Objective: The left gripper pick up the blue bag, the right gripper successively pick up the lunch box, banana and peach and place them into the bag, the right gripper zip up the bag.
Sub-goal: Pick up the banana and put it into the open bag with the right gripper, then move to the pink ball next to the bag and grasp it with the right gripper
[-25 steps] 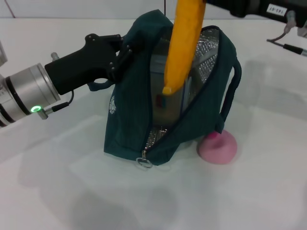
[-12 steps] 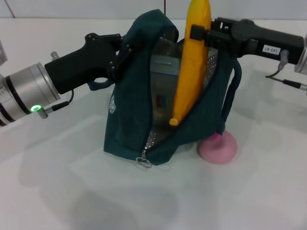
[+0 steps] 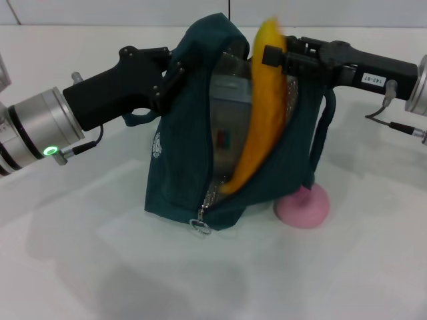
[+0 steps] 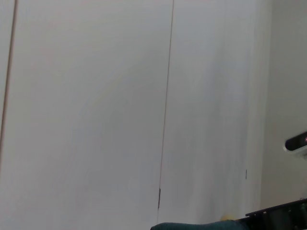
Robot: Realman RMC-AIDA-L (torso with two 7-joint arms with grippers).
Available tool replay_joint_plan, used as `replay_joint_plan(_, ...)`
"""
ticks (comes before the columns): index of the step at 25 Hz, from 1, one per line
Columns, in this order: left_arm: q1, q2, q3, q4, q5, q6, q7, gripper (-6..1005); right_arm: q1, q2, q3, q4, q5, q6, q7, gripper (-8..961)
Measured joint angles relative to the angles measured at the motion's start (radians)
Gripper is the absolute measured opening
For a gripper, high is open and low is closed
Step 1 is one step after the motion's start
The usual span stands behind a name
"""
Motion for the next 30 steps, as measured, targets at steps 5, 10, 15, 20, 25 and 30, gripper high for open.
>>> replay_joint_plan(5, 0.000, 0.000, 0.000, 0.000, 0.000, 0.000, 0.000, 43, -0.010, 0.002, -0.005, -0.008, 0.043, -0.008, -0.060, 559)
replay_joint_plan(10, 0.004, 0.000, -0.001, 0.000, -0.002, -0.001, 0.003, 42, -0.063, 0.001, 0.001, -0.020, 0.113, -0.105, -0.190, 690)
replay_joint_plan(15, 0.008, 0.000, -0.003, -0.002, -0.005, -0.033, 0.032, 43, -0.241, -0.008, 0.005, -0.112, 0.187, -0.220, -0.337, 826)
replay_joint_plan(20, 0.011, 0.004, -0.004, -0.003, -0.005, -0.057, 0.041, 42, -0.371, -0.013, 0.005, -0.117, 0.164, -0.219, -0.452, 872)
replay_joint_plan(25, 0.019, 0.001, -0.003, -0.004, -0.006, -0.064, 0.076, 41, -0.390, -0.014, 0.006, 0.068, 0.104, -0.204, -0.640, 869)
replay_joint_plan(30, 0.012, 0.000, -0.004, -0.028, -0.006, -0.090, 0.090, 39, -0.352, 0.000, -0.003, 0.227, 0.108, -0.140, -0.812, 858)
